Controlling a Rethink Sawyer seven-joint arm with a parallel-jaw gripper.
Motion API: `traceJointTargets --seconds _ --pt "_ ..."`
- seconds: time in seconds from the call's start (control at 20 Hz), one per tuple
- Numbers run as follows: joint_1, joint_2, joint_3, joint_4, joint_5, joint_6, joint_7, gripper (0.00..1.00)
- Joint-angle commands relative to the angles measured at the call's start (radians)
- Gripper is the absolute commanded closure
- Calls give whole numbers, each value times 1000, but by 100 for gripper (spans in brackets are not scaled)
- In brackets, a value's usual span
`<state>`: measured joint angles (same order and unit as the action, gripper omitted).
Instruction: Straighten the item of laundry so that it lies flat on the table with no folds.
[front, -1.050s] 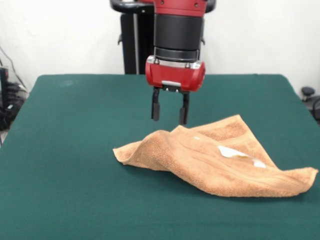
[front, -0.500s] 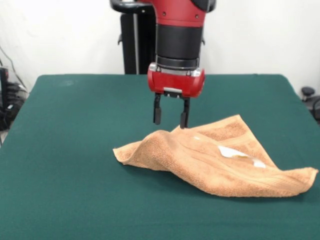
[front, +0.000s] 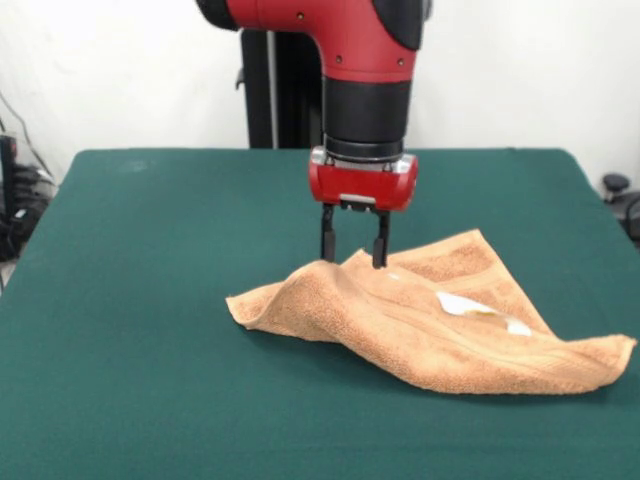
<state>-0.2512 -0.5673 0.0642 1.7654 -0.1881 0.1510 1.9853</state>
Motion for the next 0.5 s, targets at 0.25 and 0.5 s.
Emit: traceJointTargets --seconds 0.25,0.5 --pt "-8 84 114 -21 -51 -39 49 0" --pt "-16 83 120 -21 -58 -35 46 0"
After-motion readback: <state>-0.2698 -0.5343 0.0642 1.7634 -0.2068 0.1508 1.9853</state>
